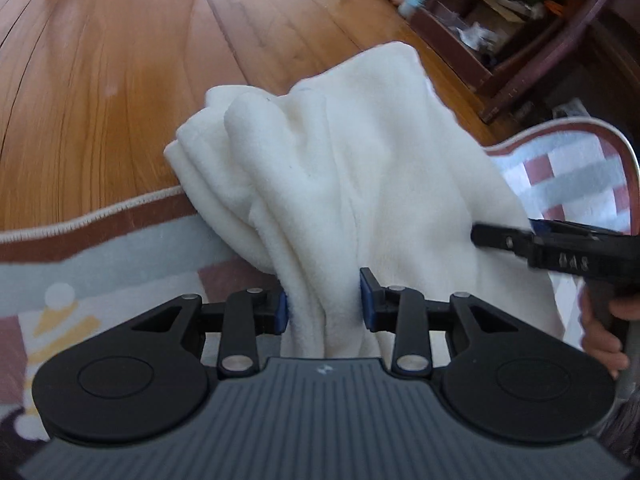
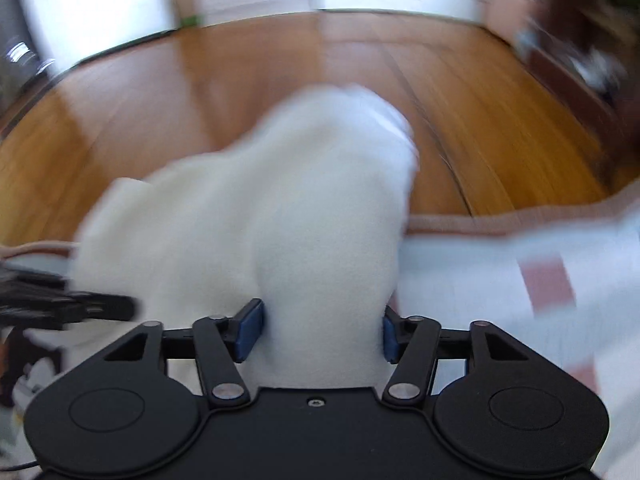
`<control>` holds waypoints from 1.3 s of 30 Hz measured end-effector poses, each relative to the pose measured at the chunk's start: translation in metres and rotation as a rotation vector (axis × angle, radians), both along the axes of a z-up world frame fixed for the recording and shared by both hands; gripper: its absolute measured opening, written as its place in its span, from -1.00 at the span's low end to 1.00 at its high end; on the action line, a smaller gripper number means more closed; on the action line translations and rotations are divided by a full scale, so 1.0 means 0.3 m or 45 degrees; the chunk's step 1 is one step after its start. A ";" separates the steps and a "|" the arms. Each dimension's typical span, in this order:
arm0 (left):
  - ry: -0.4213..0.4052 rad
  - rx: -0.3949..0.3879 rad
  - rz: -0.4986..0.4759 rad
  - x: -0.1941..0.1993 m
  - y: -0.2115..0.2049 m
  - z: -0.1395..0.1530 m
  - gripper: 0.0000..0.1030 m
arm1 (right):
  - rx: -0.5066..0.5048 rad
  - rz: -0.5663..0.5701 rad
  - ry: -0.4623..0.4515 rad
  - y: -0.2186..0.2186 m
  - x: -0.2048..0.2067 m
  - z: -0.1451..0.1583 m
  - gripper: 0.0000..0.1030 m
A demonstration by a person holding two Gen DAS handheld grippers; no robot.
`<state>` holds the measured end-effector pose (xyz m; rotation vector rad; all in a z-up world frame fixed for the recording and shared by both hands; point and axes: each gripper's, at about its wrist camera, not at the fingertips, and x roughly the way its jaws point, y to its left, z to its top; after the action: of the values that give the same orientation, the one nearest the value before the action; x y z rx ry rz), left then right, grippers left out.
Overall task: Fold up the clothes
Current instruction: 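Lift the bundle with both grippers and carry it toward the striped chair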
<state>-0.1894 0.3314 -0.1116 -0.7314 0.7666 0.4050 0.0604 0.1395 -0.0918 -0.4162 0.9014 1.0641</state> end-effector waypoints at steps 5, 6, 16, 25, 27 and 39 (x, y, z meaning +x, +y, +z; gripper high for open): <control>-0.015 0.033 0.068 -0.100 0.049 0.002 -0.17 | 0.081 -0.194 0.034 -0.045 -0.018 0.044 0.33; -0.004 0.032 0.103 -0.127 0.051 0.002 -0.06 | 0.101 -0.200 0.059 -0.054 -0.024 0.063 0.38; -0.251 -0.084 0.249 -0.267 0.087 -0.003 0.05 | 0.336 -0.091 0.374 -0.300 -0.044 0.302 0.40; -0.329 -0.166 0.333 -0.370 0.142 0.002 0.06 | 0.259 0.101 0.280 -0.411 -0.087 0.519 0.45; -0.333 -0.164 0.339 -0.378 0.141 0.005 0.06 | 0.269 0.128 0.341 -0.411 -0.067 0.559 0.51; 0.103 -0.247 0.296 -0.211 0.093 0.034 0.24 | 0.304 -0.254 0.377 -0.412 -0.018 0.401 0.55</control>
<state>-0.2529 0.3594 -0.1014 -0.9960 0.8068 0.5789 0.0549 0.0158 0.0286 0.0323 1.0386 1.0487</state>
